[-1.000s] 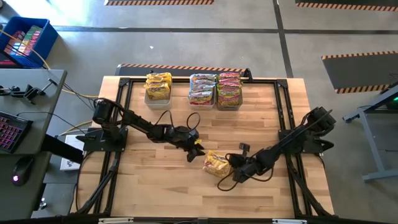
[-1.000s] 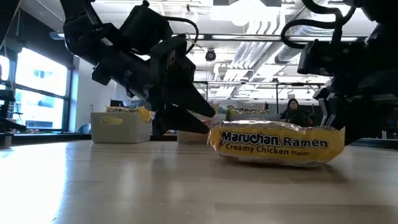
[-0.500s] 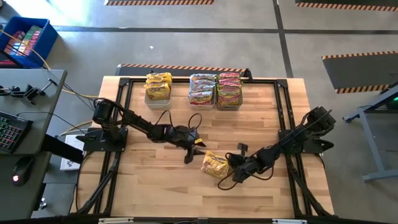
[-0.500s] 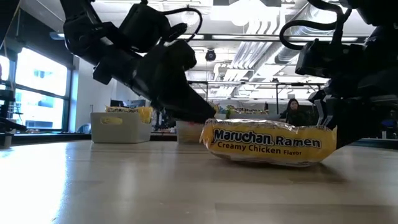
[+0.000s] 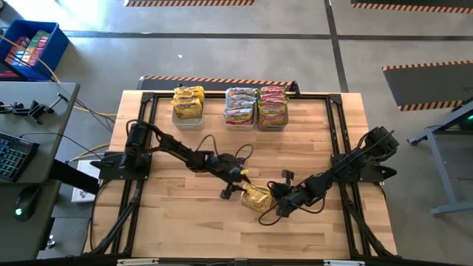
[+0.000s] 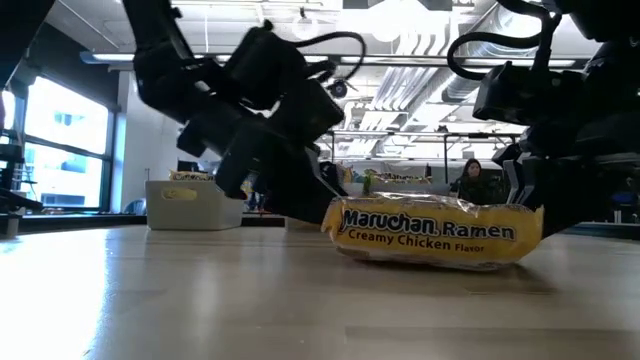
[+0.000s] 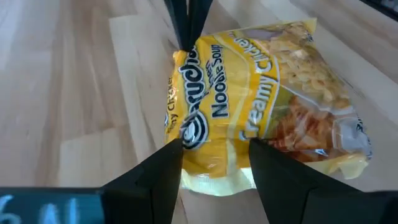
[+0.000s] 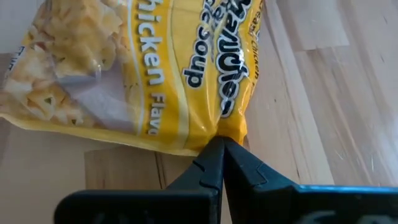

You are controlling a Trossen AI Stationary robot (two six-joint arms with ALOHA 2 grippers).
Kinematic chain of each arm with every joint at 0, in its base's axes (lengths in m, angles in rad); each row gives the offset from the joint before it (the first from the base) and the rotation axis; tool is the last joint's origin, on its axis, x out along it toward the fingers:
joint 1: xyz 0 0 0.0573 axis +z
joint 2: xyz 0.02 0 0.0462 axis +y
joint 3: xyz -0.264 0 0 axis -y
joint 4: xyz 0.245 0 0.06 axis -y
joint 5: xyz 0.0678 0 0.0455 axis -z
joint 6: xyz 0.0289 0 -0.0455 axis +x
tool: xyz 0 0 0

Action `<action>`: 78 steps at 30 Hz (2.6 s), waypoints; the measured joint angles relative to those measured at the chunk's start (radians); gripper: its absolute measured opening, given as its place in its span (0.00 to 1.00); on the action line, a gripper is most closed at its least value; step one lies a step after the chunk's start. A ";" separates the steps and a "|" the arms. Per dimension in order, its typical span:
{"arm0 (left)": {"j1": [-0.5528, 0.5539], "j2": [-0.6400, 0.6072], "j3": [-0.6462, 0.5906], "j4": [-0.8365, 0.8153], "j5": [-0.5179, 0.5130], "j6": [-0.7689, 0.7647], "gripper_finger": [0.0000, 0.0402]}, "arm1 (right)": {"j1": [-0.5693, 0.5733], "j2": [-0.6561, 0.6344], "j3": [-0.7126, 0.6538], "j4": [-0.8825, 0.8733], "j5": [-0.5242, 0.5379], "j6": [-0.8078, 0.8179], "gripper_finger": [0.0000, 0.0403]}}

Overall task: Sort Maruchan noodles
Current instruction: Put the yellow noodle pack into the gray bin

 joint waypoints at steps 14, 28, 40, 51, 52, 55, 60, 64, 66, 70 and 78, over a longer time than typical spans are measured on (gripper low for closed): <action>0.002 0.052 0.104 -0.114 0.079 0.121 0.28 | 0.000 0.000 0.000 0.010 -0.004 -0.029 0.00; -0.018 -0.061 0.101 -0.218 -0.079 0.298 0.01 | 0.071 -0.146 0.017 -0.190 0.093 -0.063 0.00; -0.157 -0.226 0.102 -0.388 -0.448 0.455 0.00 | -0.027 -0.171 -0.087 0.124 -0.095 0.008 0.19; -0.238 -0.240 0.102 -0.431 -0.653 0.457 0.00 | 0.061 -0.210 0.032 -0.175 0.033 0.086 0.57; -0.241 -0.240 0.102 -0.428 -0.657 0.454 0.00 | 0.067 -0.210 -0.004 -0.114 0.061 0.098 0.58; -0.252 -0.240 0.102 -0.419 -0.683 0.443 0.00 | 0.069 -0.208 -0.146 0.155 0.109 0.143 0.57; -0.268 -0.240 0.102 -0.401 -0.737 0.436 0.00 | 0.057 -0.208 -0.391 0.694 0.161 0.168 0.56; -0.275 -0.240 0.102 -0.378 -0.777 0.425 0.00 | 0.034 -0.191 -0.521 1.048 0.162 0.140 0.56; -0.276 -0.240 0.102 -0.366 -0.788 0.419 0.00 | 0.020 -0.181 -0.545 1.108 0.160 0.125 0.56; -0.276 -0.240 0.102 -0.329 -0.799 0.426 0.00 | -0.012 -0.149 -0.532 1.129 0.113 0.059 0.56; -0.276 -0.243 0.102 -0.255 -0.855 0.463 0.00 | -0.075 -0.041 -0.437 1.197 -0.006 -0.147 0.56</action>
